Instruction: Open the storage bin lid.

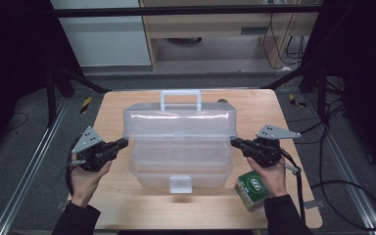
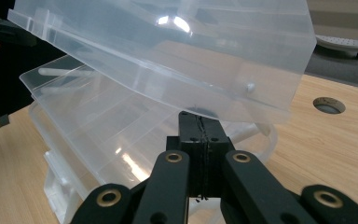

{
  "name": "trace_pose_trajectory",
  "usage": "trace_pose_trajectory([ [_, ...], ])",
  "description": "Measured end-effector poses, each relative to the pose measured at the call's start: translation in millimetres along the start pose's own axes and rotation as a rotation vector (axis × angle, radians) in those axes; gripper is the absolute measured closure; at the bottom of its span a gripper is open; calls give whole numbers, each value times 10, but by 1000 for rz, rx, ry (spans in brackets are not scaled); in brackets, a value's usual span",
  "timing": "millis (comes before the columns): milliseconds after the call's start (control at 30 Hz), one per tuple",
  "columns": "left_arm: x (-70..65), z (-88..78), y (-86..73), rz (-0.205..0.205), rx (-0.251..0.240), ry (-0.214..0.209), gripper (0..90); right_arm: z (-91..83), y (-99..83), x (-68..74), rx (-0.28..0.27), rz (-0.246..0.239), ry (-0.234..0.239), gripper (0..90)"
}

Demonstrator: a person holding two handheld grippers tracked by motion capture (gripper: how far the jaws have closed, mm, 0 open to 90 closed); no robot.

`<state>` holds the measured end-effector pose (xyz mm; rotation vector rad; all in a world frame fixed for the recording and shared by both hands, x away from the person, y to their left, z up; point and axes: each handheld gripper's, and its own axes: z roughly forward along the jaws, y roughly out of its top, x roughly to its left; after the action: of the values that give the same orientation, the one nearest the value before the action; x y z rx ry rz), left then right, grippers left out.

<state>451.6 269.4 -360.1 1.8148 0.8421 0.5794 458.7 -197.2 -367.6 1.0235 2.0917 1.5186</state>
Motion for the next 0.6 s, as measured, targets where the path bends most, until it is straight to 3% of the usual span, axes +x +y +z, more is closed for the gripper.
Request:
trace_pose_trajectory([
  [300, -30, 17, -16, 11, -4, 5, 895, 3, -11, 18, -9, -3, 6, 900],
  [500, -20, 6, -99, 31, 47, 107, 847, 3, -19, 32, 0, -11, 8, 900],
  [600, 8, 34, -119, 25, 45, 123, 768, 4, -17, 37, 1, -14, 10, 900],
])
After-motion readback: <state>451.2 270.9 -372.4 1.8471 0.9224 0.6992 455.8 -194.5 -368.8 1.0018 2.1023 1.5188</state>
